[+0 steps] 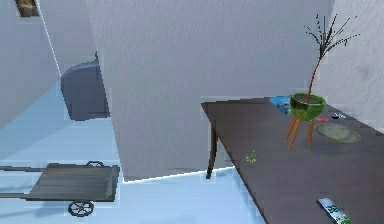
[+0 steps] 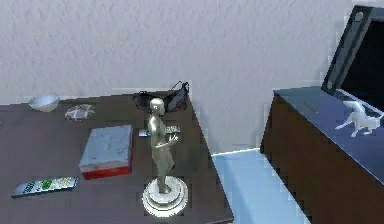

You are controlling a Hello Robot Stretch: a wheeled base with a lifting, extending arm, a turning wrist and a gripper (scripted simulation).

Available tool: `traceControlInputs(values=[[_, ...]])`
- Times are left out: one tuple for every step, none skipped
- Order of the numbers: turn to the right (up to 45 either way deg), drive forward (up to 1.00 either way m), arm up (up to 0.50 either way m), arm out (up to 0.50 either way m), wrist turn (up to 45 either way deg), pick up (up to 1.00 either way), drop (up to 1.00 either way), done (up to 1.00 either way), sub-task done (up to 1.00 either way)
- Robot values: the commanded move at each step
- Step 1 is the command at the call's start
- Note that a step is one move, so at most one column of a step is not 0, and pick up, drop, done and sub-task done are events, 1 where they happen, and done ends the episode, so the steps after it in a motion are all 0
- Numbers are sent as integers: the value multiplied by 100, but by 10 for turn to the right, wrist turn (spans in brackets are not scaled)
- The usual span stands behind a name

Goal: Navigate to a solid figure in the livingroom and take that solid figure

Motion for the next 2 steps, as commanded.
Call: traceControlInputs(values=[[0,0,50,0,0,0,0,0,0],[0,0,36,0,0,0,0,0,0]])
